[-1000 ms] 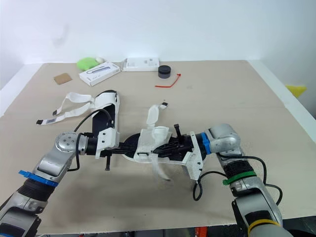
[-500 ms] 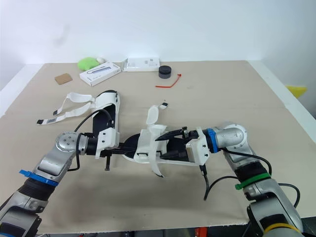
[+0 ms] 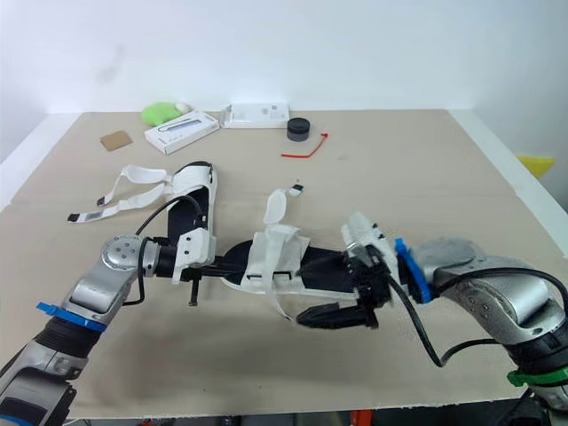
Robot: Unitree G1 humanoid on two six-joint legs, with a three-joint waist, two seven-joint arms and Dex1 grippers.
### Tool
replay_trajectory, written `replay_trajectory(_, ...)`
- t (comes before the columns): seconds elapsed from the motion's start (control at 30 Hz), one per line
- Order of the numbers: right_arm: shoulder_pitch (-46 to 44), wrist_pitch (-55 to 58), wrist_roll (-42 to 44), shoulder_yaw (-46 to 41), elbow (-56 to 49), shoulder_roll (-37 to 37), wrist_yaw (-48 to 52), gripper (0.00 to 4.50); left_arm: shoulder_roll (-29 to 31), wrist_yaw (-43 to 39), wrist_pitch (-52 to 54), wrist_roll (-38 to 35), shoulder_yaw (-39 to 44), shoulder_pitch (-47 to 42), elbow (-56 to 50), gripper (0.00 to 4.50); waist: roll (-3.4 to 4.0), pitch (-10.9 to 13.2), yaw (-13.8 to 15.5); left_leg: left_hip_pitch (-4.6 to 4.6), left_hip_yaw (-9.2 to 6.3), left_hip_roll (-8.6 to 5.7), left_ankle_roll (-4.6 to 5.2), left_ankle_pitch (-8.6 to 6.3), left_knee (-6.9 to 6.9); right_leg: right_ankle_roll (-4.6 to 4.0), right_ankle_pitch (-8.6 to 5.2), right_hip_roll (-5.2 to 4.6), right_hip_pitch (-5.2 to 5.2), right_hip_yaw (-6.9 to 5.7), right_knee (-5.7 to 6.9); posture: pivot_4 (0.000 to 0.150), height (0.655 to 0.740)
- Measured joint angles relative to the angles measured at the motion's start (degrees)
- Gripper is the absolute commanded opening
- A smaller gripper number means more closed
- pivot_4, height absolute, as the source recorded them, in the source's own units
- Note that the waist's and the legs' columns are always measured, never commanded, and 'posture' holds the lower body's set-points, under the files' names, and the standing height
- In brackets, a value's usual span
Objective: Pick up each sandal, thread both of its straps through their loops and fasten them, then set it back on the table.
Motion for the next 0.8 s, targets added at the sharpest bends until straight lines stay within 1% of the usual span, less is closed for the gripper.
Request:
replay_trajectory(0.07,-0.28,5.41,3.29,-0.9,-0.82,1.4,-4.65,4.44,0.0,-0.02,0.01,-0.01,0.0,0.0,0.0,0.0,0.0,0.0,0.01,-0.01,0.01,-0.01,0.0,0.0,0.01,0.04,0.01,0.02,0.0,0.05,0.0,0.15,0.74)
replay_trajectory(0.13,-0.91,9.33,4.84,-0.91,-0.9,2.76,-7.89,4.44,0.02,-0.1,0.02,-0.03,0.0,0.0,0.0,0.0,0.0,0.0,0.01,-0.01,0.03,-0.01,0.0,0.0,0.01,0.06,0.01,0.03,0.0,0.09,-0.02,0.15,0.74)
replay_trajectory(0.3,-3.59,16.52,5.01,-0.87,-0.85,8.26,-15.68,4.44,0.03,-0.4,0.01,-0.08,-0.02,-0.08,0.0,0.0,0.0,0.0,0.08,-0.12,-0.08,0.0,0.0,0.0,0.01,0.11,-0.03,0.1,-0.06,0.11,-0.04,0.15,0.74)
replay_trajectory(0.57,-5.62,23.97,3.06,-0.37,-0.63,12.84,-19.53,4.44,0.03,-0.4,0.01,-0.13,-0.09,-0.15,0.02,0.0,0.0,0.0,0.16,-0.19,-0.13,0.0,0.01,-0.01,0.01,0.12,-0.03,0.1,-0.1,0.09,-0.06,0.15,0.74)
replay_trajectory(0.8,-10.11,32.22,2.2,0.6,1.63,17.47,-22.77,4.44,-0.34,-0.11,0.01,0.08,-0.12,-0.49,0.21,0.0,0.0,0.0,0.19,-0.19,-0.14,0.01,0.01,-0.01,0.02,0.1,-0.02,0.12,-0.09,0.07,-0.05,0.15,0.74)
